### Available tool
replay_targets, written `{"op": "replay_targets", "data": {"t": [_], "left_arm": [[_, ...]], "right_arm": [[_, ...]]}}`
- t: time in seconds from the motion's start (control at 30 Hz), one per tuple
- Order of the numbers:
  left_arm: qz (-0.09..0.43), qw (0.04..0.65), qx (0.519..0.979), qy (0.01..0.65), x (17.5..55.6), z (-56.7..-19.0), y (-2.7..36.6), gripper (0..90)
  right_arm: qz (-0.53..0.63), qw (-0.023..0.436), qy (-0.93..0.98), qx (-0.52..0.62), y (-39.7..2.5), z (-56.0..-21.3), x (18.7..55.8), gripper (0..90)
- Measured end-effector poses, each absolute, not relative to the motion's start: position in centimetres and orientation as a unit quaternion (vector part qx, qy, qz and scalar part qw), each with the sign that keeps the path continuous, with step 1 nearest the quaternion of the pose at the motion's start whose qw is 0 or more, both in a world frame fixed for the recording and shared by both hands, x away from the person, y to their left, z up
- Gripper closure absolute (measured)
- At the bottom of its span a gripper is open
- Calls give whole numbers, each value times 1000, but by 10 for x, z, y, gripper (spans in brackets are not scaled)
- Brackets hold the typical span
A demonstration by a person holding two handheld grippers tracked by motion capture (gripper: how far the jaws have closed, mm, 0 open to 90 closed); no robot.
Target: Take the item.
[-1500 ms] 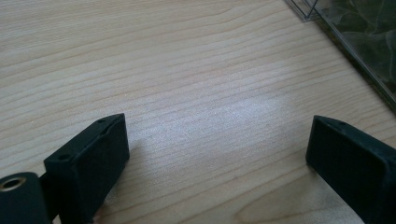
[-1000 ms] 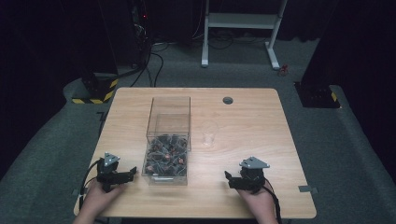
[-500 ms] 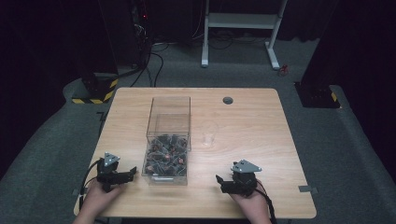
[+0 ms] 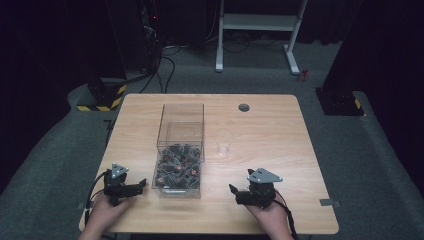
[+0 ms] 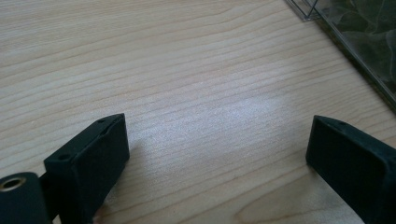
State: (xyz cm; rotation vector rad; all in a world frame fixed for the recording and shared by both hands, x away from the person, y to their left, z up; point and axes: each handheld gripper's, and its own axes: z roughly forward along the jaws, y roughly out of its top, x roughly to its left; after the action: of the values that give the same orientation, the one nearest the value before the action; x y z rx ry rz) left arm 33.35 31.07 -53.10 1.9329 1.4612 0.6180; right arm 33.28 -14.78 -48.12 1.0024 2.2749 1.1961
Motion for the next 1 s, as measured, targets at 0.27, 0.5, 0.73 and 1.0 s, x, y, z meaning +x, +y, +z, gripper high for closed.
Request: {"op": "replay_targets", "data": {"t": [0.27, 0.5, 0.73, 1.0], "left_arm": [[233, 315, 734, 555, 333, -531, 311, 62], [232, 314, 736, 553, 333, -531, 311, 62], [232, 314, 736, 553, 333, -531, 311, 62], [232, 315, 735, 554, 333, -531, 311, 62]], "right_arm": [[439, 195, 804, 350, -141, -463, 336, 145], [445, 196, 804, 342, -133, -455, 337, 152], [456, 199, 802, 331, -126, -449, 338, 160], [461, 194, 803, 324, -117, -443, 341, 163]]}}
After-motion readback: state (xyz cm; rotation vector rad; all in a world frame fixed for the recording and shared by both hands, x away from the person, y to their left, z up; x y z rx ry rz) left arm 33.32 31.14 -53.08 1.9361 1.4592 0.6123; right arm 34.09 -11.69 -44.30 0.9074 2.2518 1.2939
